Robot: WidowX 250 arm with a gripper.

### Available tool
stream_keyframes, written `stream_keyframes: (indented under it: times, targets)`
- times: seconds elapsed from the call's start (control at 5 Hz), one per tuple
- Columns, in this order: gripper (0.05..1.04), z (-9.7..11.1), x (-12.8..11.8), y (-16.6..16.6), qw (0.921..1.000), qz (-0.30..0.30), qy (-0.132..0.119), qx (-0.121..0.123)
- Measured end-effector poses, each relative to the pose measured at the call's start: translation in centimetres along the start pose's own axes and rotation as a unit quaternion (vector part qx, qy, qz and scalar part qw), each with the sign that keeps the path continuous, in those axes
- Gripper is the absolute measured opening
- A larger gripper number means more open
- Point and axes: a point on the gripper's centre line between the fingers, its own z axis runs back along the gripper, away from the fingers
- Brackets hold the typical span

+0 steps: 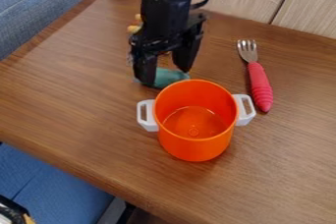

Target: Move the green object to the right of the red fork

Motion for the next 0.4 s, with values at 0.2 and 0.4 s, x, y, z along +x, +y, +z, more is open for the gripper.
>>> stream_keyframes:
  times: [0.2,0.4]
  targets:
    - [1.001,-1.1,0.6,-0.1,0.9999,0.002,0.012,0.001]
    - [0.965,-2.3,0.5,-0.2,0.9994,-0.016,0.027,0.012]
